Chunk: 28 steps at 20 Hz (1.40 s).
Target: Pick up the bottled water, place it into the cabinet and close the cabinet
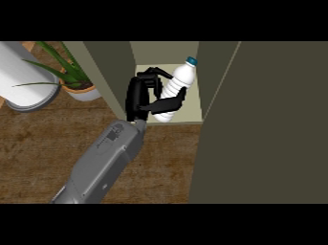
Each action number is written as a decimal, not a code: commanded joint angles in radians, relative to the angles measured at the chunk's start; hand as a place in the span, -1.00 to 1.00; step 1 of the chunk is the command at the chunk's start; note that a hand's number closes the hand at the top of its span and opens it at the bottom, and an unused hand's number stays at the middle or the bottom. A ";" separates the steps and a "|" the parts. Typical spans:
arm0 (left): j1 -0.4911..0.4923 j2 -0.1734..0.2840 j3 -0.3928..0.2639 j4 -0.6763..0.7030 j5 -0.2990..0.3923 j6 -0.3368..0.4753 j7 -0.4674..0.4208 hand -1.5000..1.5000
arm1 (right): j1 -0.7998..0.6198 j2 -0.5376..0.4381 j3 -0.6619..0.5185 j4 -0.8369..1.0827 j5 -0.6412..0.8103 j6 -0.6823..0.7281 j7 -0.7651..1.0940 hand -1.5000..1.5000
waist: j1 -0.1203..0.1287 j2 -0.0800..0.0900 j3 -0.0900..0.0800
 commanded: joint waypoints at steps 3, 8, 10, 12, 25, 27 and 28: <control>-0.106 0.000 0.045 0.178 0.075 0.028 -0.057 1.00 | 0.079 -0.062 -0.041 -0.170 -0.044 0.036 0.043 -1.00 | -0.011 0.002 0.000; -0.189 0.000 0.064 0.357 0.068 0.027 -0.120 1.00 | 0.096 -0.015 -0.006 -0.040 -0.016 0.026 -0.081 -1.00 | -0.011 0.005 0.000; -0.224 0.000 0.087 0.400 0.085 0.055 -0.136 1.00 | 0.122 -0.047 -0.026 -0.120 -0.055 0.042 -0.042 -1.00 | -0.022 0.006 0.000; -0.213 0.000 0.064 0.441 0.070 0.105 -0.181 1.00 | 0.109 -0.056 -0.033 -0.123 -0.068 0.058 -0.038 -1.00 | -0.028 0.009 0.000; -0.422 0.006 0.099 0.692 0.022 0.110 -0.188 -1.00 | 0.064 -0.001 -0.021 -0.027 -0.047 0.062 -0.097 -1.00 | -0.033 0.017 -0.001; -0.379 0.000 0.113 0.690 0.042 0.114 -0.235 -1.00 | 0.106 -0.001 0.033 -0.044 0.000 0.057 -0.101 -1.00 | -0.049 0.017 -0.001; -0.385 0.000 0.111 0.691 0.042 0.098 -0.223 -1.00 | 0.088 -0.028 -0.029 -0.098 -0.064 0.069 -0.038 -1.00 | -0.041 0.017 -0.001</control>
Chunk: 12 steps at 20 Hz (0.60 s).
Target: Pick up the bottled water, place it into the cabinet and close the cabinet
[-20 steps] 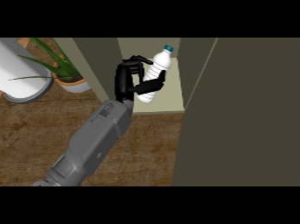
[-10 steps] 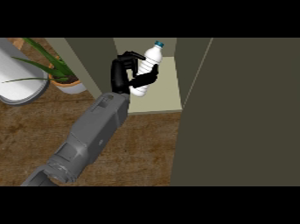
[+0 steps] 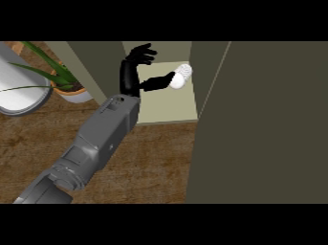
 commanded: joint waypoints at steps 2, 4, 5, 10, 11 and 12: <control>0.017 -0.004 0.031 0.037 0.011 -0.016 -0.075 -1.00 | 0.037 -0.013 -0.010 -0.052 -0.035 0.022 -0.011 -1.00 | -0.013 0.005 0.000; -0.017 -0.004 0.050 0.053 0.014 -0.040 -0.067 -1.00 | 0.042 0.009 0.028 -0.015 -0.004 0.017 -0.046 -1.00 | -0.007 0.004 0.000; -0.032 0.007 0.065 0.064 0.025 -0.029 -0.051 -1.00 | 0.053 -0.024 -0.022 -0.087 -0.046 0.032 -0.014 -1.00 | -0.019 0.008 0.000; -0.033 0.002 0.089 0.052 0.032 -0.101 -0.067 -1.00 | 0.064 0.003 -0.016 -0.022 -0.027 0.026 -0.051 -1.00 | 0.010 -0.002 0.000; -0.058 0.005 0.075 0.071 0.017 -0.108 -0.062 -1.00 | 0.010 -0.014 -0.059 -0.066 -0.080 0.039 0.022 -1.00 | -0.001 0.008 0.000; -0.043 0.006 0.072 0.086 0.007 -0.098 -0.081 -1.00 | 0.063 -0.024 -0.040 -0.064 -0.056 0.053 -0.034 -1.00 | -0.010 0.005 0.000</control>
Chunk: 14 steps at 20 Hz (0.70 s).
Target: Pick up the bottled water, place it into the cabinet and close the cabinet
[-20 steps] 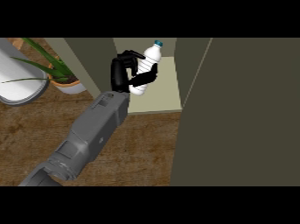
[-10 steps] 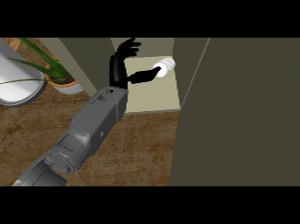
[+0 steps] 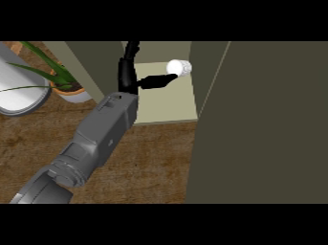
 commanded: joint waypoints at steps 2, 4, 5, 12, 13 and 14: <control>-0.046 0.010 -0.005 0.030 -0.027 -0.040 0.006 -1.00 | -0.016 0.011 -0.018 -0.047 -0.050 0.000 0.047 -1.00 | 0.004 0.002 0.000; -0.037 -0.006 -0.011 0.013 -0.028 -0.033 -0.002 -1.00 | 0.005 -0.007 -0.028 -0.091 -0.061 0.014 0.067 -1.00 | -0.002 -0.002 0.000; -0.028 -0.006 0.014 0.013 -0.012 -0.062 -0.023 -1.00 | 0.026 -0.004 -0.013 -0.097 -0.037 0.010 0.049 -1.00 | -0.003 -0.001 0.000; -0.025 -0.007 0.020 -0.077 0.009 -0.320 -0.048 -1.00 | 0.028 0.002 -0.034 -0.052 -0.032 0.016 0.020 -1.00 | 0.016 -0.009 0.000; -0.047 -0.007 0.009 -0.100 0.017 -0.327 -0.006 -1.00 | -0.004 0.020 -0.029 -0.027 -0.031 0.014 0.012 -1.00 | 0.019 -0.012 0.000; -0.025 -0.007 0.021 -0.116 0.023 -0.368 -0.007 -1.00 | -0.008 0.013 -0.054 -0.064 -0.041 0.007 0.057 -1.00 | 0.038 -0.016 0.000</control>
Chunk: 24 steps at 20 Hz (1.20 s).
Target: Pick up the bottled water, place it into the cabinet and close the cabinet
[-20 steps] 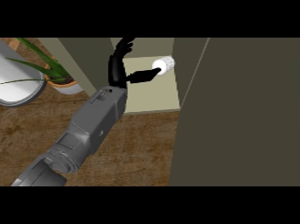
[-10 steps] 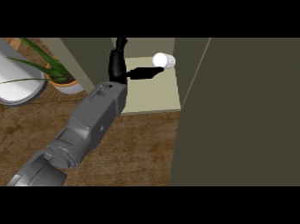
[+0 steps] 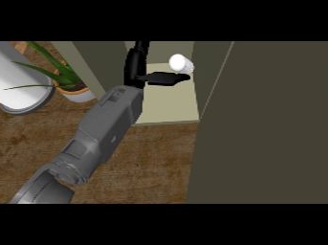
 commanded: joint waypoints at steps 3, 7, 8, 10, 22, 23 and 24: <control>0.049 -0.001 -0.052 -0.132 0.064 -0.081 0.059 -1.00 | 0.031 -0.023 -0.003 -0.142 0.001 -0.005 0.109 -1.00 | 0.009 -0.014 0.000; 0.158 -0.001 -0.123 -0.250 0.123 -0.069 0.044 -1.00 | 0.013 -0.004 -0.065 -0.043 -0.057 0.026 0.028 -1.00 | 0.024 -0.013 0.001; 0.197 -0.001 -0.150 -0.319 0.153 -0.070 0.052 -1.00 | -0.004 -0.003 -0.028 -0.104 -0.024 0.004 0.111 -1.00 | 0.030 -0.018 0.000; 0.197 -0.001 -0.167 -0.341 0.144 -0.056 0.056 -1.00 | -0.022 -0.007 -0.028 -0.140 -0.016 0.009 0.142 -1.00 | 0.033 -0.014 0.000; 0.646 0.073 -0.319 -0.895 0.054 0.054 0.210 1.00 | -0.087 -0.115 0.028 -0.093 0.089 0.072 0.168 1.00 | 0.086 -0.025 -0.001; 0.694 0.115 -0.327 -0.949 0.056 0.027 0.220 1.00 | -0.021 -0.140 0.081 -0.087 0.105 0.096 0.139 1.00 | 0.078 -0.028 0.000; 0.723 0.143 -0.335 -1.035 0.053 0.053 0.260 1.00 | -0.037 -0.149 0.050 -0.102 0.062 0.098 0.183 1.00 | 0.082 -0.027 0.000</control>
